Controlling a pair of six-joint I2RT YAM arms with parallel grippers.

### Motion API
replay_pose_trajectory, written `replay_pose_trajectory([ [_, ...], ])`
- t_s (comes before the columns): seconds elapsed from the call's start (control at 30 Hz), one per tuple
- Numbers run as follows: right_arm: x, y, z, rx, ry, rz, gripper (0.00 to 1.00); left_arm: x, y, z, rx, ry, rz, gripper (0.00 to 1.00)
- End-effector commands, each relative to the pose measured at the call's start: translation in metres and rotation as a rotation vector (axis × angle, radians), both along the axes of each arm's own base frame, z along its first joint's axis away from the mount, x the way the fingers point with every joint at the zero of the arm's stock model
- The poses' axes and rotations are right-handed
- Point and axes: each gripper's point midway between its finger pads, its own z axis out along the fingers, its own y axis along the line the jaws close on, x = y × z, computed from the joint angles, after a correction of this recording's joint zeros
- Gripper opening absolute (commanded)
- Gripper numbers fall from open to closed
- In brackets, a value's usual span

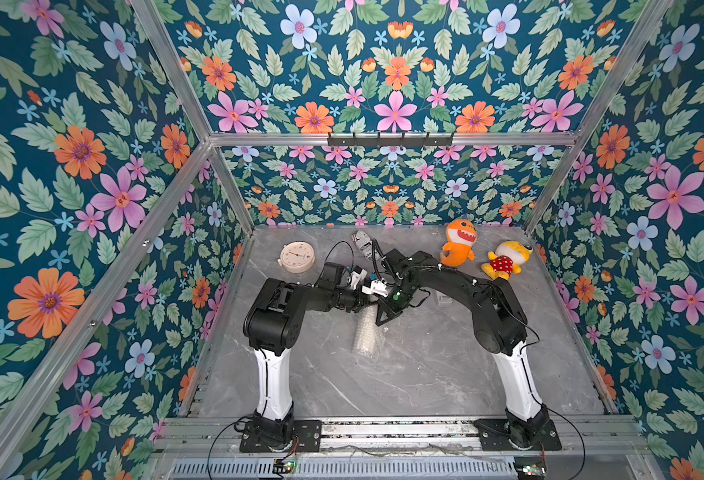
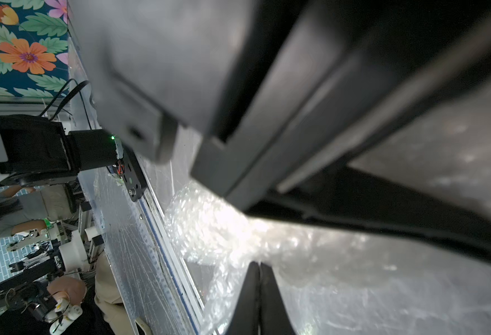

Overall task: Wrap vases in bubble wrap
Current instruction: Stick the tape on the bubble wrap.

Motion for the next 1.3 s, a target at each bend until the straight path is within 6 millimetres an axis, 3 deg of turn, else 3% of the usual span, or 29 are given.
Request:
replay_pose_trajectory([
  [0.0,0.005,0.000,-0.009,-0.043,-0.017,-0.009,0.00,0.002,-0.011,0.018,-0.053,-0.114,-0.050,0.17],
  [0.47,0.004,0.002,-0.019,-0.108,-0.061,0.004,0.00,-0.003,-0.012,0.018,-0.062,-0.113,-0.055,0.16],
  [0.7,0.011,0.004,-0.020,-0.042,-0.231,-0.073,0.10,0.002,-0.008,0.024,-0.089,-0.128,0.000,0.13],
  [0.97,0.012,0.012,-0.009,0.048,-0.265,-0.125,0.14,0.006,-0.006,0.027,-0.109,-0.130,0.041,0.12],
  [1.27,0.005,0.002,0.020,0.067,-0.312,-0.122,0.42,0.007,-0.005,0.026,-0.107,-0.133,0.048,0.12],
])
